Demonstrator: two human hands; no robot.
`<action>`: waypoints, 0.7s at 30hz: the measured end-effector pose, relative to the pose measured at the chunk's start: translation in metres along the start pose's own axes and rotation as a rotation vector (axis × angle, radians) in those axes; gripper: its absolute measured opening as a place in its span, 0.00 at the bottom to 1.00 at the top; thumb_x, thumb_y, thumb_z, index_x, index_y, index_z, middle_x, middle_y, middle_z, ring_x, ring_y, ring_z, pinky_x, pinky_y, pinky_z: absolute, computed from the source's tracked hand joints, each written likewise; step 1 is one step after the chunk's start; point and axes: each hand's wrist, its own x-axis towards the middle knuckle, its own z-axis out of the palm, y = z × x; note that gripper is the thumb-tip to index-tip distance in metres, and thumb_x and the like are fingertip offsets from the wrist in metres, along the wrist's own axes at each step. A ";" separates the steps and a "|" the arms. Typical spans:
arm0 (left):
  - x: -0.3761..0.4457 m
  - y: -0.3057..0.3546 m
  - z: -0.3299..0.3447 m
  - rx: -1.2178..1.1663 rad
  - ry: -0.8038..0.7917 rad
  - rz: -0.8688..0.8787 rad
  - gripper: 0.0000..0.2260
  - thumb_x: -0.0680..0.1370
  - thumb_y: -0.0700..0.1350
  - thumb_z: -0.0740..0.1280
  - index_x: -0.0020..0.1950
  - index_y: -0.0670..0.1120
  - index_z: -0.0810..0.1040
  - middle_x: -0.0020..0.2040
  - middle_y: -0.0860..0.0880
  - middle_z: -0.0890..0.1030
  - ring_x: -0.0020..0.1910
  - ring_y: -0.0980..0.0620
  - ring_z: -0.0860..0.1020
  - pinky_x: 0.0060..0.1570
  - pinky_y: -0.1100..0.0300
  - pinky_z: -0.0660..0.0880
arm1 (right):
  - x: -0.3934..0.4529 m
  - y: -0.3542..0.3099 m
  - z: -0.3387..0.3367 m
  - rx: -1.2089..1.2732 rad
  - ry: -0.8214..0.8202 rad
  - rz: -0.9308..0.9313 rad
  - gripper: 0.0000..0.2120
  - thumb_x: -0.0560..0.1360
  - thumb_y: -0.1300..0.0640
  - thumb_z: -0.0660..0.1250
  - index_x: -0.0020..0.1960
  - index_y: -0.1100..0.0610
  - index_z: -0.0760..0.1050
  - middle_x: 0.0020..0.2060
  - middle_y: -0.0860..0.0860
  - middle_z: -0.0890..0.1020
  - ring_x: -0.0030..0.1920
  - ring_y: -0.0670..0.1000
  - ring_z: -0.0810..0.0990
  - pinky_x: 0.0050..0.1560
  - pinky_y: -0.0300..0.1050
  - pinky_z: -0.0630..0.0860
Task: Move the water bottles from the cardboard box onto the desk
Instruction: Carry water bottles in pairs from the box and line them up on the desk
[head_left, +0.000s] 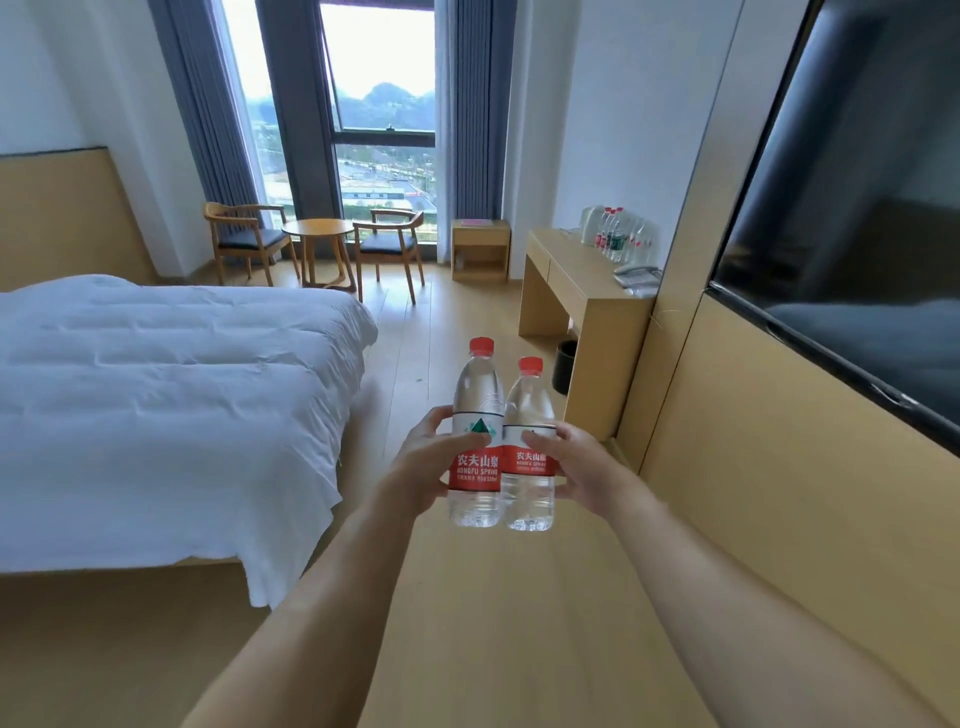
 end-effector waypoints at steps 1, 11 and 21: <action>0.019 0.007 -0.004 0.003 -0.006 -0.013 0.26 0.71 0.42 0.78 0.65 0.55 0.74 0.54 0.42 0.84 0.50 0.42 0.85 0.50 0.40 0.82 | 0.018 -0.005 0.000 0.000 0.012 0.005 0.19 0.75 0.51 0.74 0.64 0.53 0.76 0.55 0.56 0.85 0.56 0.57 0.85 0.59 0.64 0.79; 0.179 0.039 -0.044 0.022 -0.042 -0.064 0.26 0.72 0.42 0.78 0.65 0.54 0.72 0.56 0.39 0.83 0.53 0.40 0.84 0.54 0.35 0.79 | 0.172 -0.032 -0.010 0.022 0.055 0.038 0.20 0.75 0.51 0.74 0.64 0.54 0.75 0.55 0.56 0.85 0.56 0.57 0.84 0.58 0.63 0.79; 0.362 0.085 -0.083 0.052 0.014 -0.061 0.27 0.70 0.42 0.79 0.64 0.53 0.72 0.56 0.38 0.83 0.51 0.40 0.85 0.46 0.42 0.82 | 0.378 -0.068 -0.035 0.074 0.001 0.052 0.18 0.74 0.52 0.75 0.61 0.55 0.77 0.53 0.55 0.86 0.54 0.57 0.85 0.54 0.60 0.80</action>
